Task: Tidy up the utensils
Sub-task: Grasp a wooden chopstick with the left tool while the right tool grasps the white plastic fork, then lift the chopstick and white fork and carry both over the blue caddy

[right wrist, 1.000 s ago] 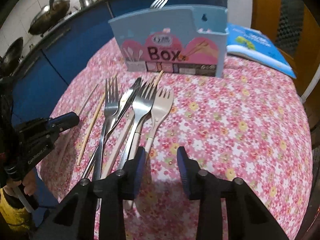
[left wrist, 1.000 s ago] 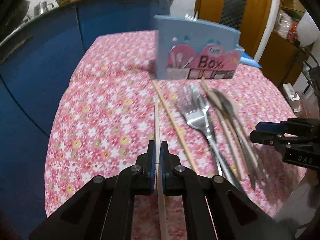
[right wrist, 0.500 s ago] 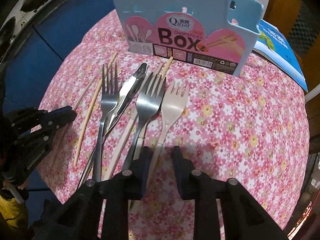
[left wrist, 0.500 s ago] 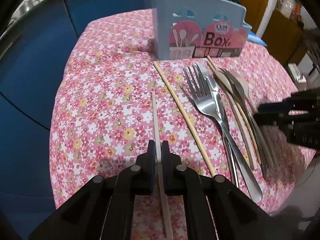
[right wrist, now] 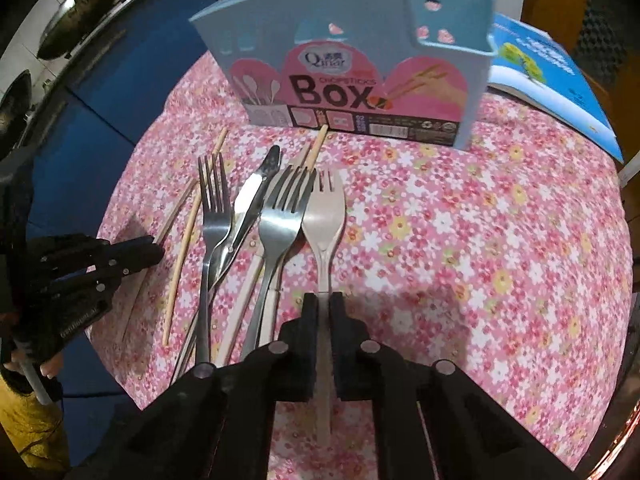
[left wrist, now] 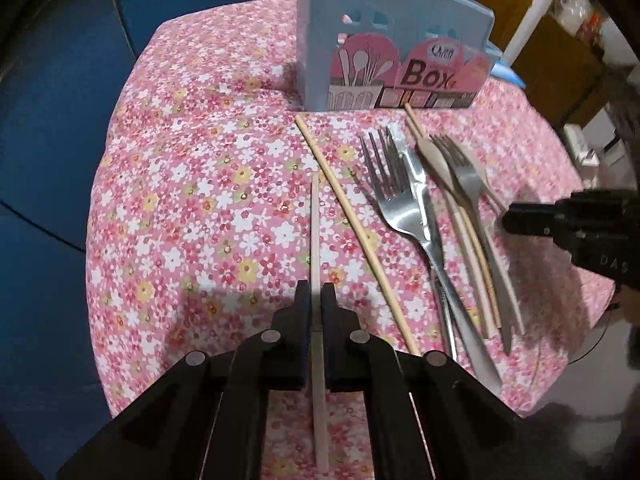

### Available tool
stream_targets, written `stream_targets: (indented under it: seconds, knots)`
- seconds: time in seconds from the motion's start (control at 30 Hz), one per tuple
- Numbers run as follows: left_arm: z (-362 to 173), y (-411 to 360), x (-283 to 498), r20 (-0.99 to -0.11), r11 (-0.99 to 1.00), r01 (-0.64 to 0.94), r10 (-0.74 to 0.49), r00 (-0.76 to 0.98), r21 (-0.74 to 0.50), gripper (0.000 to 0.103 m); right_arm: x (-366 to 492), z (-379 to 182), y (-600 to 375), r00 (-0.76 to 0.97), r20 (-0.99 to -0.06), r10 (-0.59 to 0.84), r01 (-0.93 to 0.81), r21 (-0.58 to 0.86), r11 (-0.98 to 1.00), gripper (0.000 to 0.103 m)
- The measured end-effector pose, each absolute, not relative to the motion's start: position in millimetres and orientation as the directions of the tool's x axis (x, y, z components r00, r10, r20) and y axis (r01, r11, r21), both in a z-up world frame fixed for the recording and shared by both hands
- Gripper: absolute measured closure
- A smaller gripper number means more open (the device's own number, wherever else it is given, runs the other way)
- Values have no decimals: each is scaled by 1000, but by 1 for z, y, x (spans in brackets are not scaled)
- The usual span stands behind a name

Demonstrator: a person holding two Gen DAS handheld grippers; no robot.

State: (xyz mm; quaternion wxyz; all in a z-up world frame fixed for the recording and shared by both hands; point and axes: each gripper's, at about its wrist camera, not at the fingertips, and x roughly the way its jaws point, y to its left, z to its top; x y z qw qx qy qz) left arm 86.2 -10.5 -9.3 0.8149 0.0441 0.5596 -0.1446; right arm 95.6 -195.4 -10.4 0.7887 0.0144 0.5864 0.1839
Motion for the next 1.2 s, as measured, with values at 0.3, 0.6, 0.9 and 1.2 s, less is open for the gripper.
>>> stream_targets:
  seconds: [0.3, 0.6, 0.9, 1.2]
  knots:
    - [35, -2, 70, -812, 953, 271, -265, 521, -137, 100, 64, 21, -233, 408, -809, 424, -248, 349, 904, 95]
    - [80, -4, 76, -656, 951, 258, -303, 691, -168, 100, 56, 69, -262, 643, -616, 455, -266, 377, 887, 95]
    - [113, -16, 117, -516, 953, 240, -303, 801, -187, 100, 92, 85, -257, 751, -500, 432, -279, 353, 893, 95]
    - [142, -23, 167, -389, 952, 224, -290, 874, -207, 100, 136, 98, -260, 828, -393, 401, -297, 298, 907, 95]
